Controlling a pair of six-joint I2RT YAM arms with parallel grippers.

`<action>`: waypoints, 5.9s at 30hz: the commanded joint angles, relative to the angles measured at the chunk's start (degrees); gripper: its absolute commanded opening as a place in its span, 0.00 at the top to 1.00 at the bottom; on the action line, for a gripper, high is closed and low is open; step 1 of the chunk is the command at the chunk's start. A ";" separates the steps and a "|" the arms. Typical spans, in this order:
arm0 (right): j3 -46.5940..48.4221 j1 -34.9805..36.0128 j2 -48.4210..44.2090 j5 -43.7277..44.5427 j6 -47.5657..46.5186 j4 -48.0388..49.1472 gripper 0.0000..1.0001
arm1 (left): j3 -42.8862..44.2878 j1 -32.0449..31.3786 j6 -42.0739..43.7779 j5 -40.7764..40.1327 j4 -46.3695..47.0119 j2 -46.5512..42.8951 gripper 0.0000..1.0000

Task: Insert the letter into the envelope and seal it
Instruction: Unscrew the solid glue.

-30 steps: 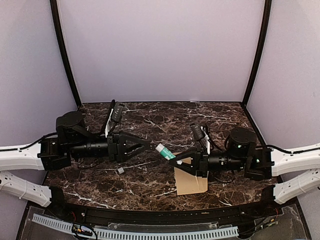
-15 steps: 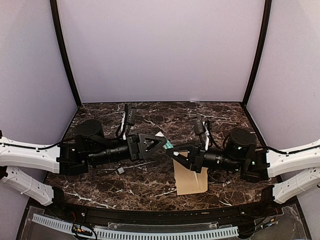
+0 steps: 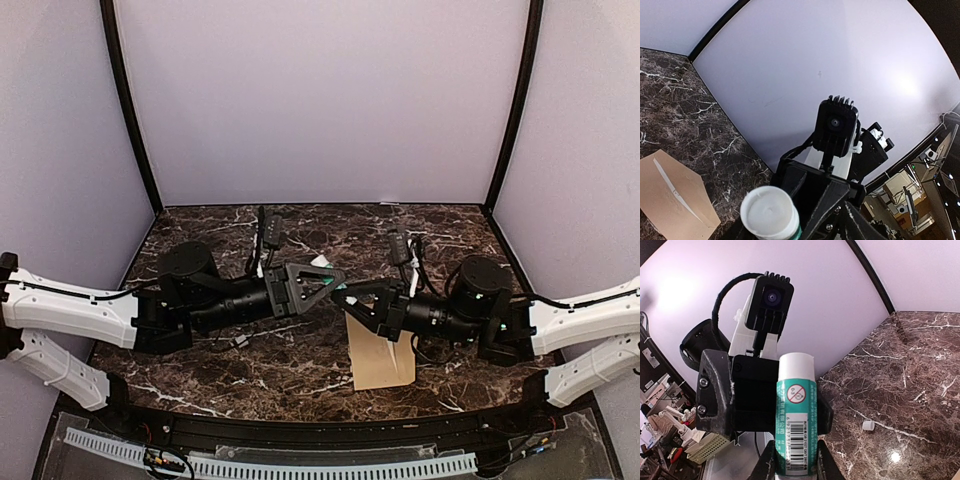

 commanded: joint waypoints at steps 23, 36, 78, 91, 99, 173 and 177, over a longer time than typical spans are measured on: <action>-1.05 1.09 -0.99 -2.16 0.63 -0.65 0.85 | 1.47 -0.51 -1.01 0.53 2.42 0.11 0.90; -1.11 1.70 -9.15 4.98 -1.44 -17.90 0.34 | 1.23 -0.51 -0.39 -2.50 -3.47 -0.98 1.00; 5.13 9.95 -2.85 16.40 -2.71 -17.93 0.98 | 2.32 -0.51 -0.01 1.83 -10.57 -0.93 1.00; -2.85 5.41 -4.23 -12.62 6.37 7.15 1.00 | -0.48 -0.59 5.91 24.80 2.31 -1.95 1.00; -0.87 5.31 -2.40 -13.37 7.10 3.59 0.89 | -1.39 -0.59 5.13 24.62 4.62 -2.35 1.00; 2.39 3.31 1.08 -14.80 3.27 -1.00 1.00 | -2.77 -0.59 6.47 19.87 -7.63 -7.64 1.00; 1.50 2.51 2.79 -23.85 6.55 6.57 1.00 | -3.71 -0.59 6.96 23.70 -5.02 -8.35 1.00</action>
